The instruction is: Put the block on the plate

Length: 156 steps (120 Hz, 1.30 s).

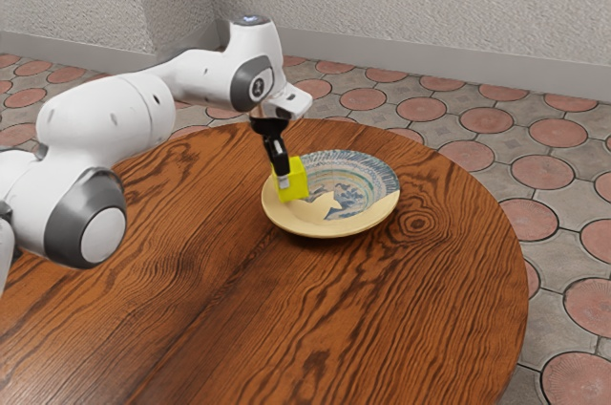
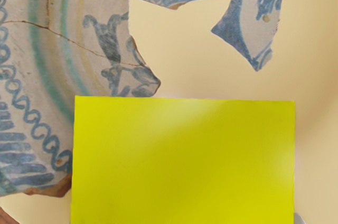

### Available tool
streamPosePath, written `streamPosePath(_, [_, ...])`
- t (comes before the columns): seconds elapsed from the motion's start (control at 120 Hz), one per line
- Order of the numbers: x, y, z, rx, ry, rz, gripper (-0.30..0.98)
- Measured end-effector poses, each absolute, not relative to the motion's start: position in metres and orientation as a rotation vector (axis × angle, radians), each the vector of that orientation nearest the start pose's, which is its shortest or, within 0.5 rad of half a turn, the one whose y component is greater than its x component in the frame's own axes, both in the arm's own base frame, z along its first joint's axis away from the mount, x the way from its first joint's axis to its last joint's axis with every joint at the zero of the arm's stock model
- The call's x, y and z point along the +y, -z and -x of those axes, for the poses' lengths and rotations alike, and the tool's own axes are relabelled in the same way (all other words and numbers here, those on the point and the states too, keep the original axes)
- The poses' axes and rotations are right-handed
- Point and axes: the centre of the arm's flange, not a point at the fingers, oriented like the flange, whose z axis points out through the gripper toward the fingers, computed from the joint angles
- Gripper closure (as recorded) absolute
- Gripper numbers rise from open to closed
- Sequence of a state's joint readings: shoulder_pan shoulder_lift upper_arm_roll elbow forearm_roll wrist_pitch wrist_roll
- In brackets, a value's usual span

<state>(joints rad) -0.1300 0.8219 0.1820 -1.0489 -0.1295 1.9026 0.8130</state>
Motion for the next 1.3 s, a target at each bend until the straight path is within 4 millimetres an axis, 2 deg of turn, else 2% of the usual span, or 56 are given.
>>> streamPosePath(0.133, [-0.017,-0.349,-0.771,1.189,0.057,2.880,0.47])
streamPosePath(0.258, [-0.017,-0.349,-0.771,1.194,0.056,2.880,0.28])
streamPosePath(0.417, [-0.018,-0.349,-0.771,1.209,0.056,2.878,0.14])
streamPosePath(0.6, [-0.018,-0.351,-0.771,1.221,0.057,2.873,0.06])
streamPosePath(0.683, [-0.018,-0.363,-0.770,1.224,0.080,2.868,0.04])
streamPosePath(0.775, [-0.024,-0.393,-0.766,1.237,0.137,2.864,0.03])
streamPosePath(0.85, [-0.028,-0.431,-0.758,1.240,0.194,2.858,0.02])
streamPosePath(0.933, [-0.033,-0.477,-0.738,1.233,0.232,2.867,0.01])
streamPosePath(1.15, [-0.051,-0.576,-0.657,1.117,0.216,3.000,0.00])
streamPosePath(1.3, [-0.090,-0.628,-0.572,1.021,0.140,3.101,0.00])
